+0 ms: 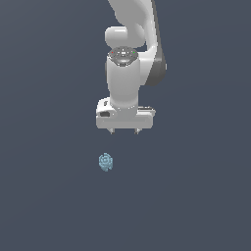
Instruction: Pick up the object and move it to a goal position.
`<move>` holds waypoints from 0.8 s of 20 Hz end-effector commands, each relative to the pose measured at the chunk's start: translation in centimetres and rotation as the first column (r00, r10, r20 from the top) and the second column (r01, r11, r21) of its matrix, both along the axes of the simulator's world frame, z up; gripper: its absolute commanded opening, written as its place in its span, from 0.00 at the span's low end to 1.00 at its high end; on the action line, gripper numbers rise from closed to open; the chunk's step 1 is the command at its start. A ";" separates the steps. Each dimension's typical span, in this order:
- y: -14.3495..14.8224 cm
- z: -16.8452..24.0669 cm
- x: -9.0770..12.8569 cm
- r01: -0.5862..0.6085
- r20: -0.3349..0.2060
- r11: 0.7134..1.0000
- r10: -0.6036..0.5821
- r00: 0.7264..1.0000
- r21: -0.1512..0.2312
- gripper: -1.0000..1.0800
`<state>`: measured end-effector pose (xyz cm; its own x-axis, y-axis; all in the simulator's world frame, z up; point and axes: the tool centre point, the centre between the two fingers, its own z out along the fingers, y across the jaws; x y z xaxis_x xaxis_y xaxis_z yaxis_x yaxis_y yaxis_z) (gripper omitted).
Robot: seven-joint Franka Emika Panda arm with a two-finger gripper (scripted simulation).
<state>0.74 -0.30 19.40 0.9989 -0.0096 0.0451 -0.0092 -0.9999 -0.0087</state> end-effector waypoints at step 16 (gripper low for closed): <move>0.3 1.7 0.2 -0.028 0.016 1.000 0.028 0.999 -0.002 0.96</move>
